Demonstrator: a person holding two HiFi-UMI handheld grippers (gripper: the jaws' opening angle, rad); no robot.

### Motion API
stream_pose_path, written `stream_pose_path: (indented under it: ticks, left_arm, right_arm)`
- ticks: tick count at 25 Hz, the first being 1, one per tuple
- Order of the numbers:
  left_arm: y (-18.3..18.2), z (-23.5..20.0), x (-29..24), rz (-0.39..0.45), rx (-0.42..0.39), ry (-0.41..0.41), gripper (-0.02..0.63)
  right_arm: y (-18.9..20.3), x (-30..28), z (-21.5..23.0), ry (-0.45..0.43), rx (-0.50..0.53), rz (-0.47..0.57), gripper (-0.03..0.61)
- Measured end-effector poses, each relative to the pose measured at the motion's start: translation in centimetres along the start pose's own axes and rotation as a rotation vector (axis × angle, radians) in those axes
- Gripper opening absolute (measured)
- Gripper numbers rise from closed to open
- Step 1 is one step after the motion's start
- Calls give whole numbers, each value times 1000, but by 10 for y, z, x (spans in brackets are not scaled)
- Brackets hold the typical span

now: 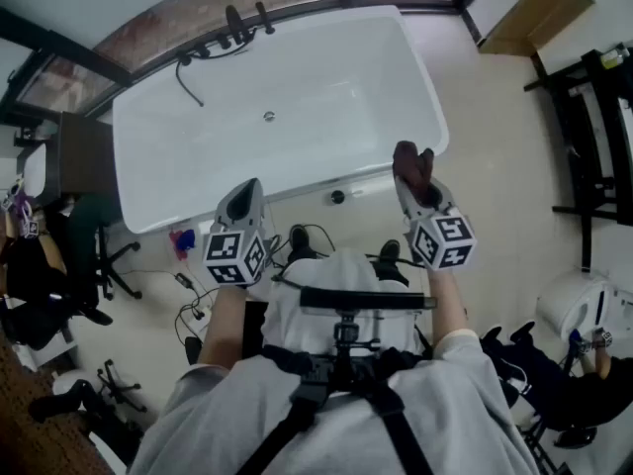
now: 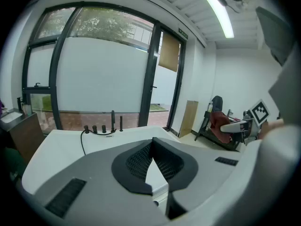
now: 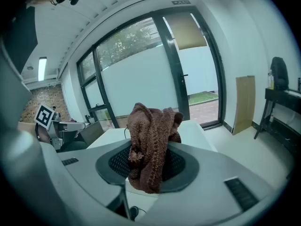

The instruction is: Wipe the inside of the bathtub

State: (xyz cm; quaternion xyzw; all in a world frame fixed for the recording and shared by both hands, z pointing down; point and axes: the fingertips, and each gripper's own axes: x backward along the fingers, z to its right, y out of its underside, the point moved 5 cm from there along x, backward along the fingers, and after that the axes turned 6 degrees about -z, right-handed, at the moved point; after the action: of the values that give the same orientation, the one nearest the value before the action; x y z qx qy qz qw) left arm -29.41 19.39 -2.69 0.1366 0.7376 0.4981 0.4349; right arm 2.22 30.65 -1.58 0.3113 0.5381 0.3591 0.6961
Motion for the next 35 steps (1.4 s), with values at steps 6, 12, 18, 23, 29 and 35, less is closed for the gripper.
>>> stream_pose_path:
  ticks: [6, 12, 18, 23, 29, 35]
  left_arm:
    - [9, 89, -2, 13, 74, -75, 8]
    - [13, 165, -2, 17, 59, -137, 8]
    - [17, 197, 12, 20, 93, -196, 8]
    - [25, 200, 17, 6, 116, -215, 8]
    - [32, 211, -14, -5, 111, -186, 8]
    - [15, 206, -46, -2, 92, -167, 8]
  right_arm:
    - [7, 45, 65, -94, 62, -14, 141]
    - [12, 81, 120, -151, 109, -20, 141]
    - [9, 90, 141, -239, 184, -40, 141]
    - [9, 88, 140, -265, 222, -56, 141]
    - [11, 75, 143, -296, 335, -82, 141]
    - [-9, 44, 134, -359, 364, -102, 141]
